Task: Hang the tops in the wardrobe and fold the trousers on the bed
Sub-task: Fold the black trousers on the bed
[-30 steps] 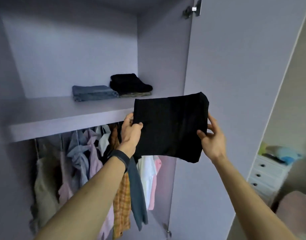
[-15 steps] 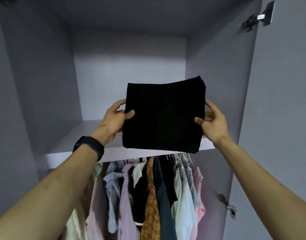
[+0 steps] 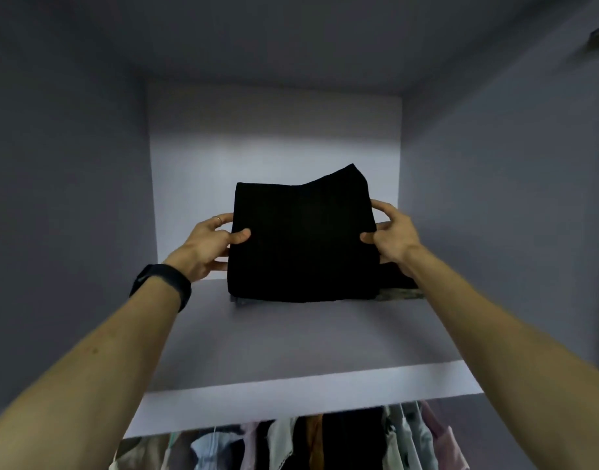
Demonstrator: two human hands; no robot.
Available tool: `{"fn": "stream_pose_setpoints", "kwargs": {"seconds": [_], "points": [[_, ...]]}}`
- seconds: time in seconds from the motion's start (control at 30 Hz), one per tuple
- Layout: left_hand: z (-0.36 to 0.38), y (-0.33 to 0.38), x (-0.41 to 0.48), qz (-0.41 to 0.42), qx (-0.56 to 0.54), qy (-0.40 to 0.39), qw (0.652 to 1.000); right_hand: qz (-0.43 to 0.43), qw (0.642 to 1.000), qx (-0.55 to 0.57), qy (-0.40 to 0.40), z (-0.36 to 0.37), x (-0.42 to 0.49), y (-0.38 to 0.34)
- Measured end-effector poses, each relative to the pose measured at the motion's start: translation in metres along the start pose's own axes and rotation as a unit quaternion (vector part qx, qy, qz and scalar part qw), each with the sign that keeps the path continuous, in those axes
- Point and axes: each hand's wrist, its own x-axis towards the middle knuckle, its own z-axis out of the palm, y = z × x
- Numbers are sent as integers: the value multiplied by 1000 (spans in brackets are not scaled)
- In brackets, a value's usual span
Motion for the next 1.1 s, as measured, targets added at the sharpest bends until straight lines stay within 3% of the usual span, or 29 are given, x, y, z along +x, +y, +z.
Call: {"fn": "stream_pose_setpoints", "kwargs": {"seconds": [0.27, 0.43, 0.7, 0.9, 1.1], "points": [[-9, -16, 127, -16, 45, 44, 998, 16, 999, -51, 9, 57, 118, 22], [-6, -38, 177, -68, 69, 85, 992, 50, 992, -111, -45, 80, 166, 38], [-21, -108, 206, -219, 134, 96, 962, 109, 944, -235, -205, 124, 185, 76], [-30, -99, 213, -253, 125, 70, 957, 102, 925, -265, -253, 122, 200, 78], [-33, -104, 210, -249, 192, 46, 948, 54, 877, -398, -265, 127, 195, 69]]}}
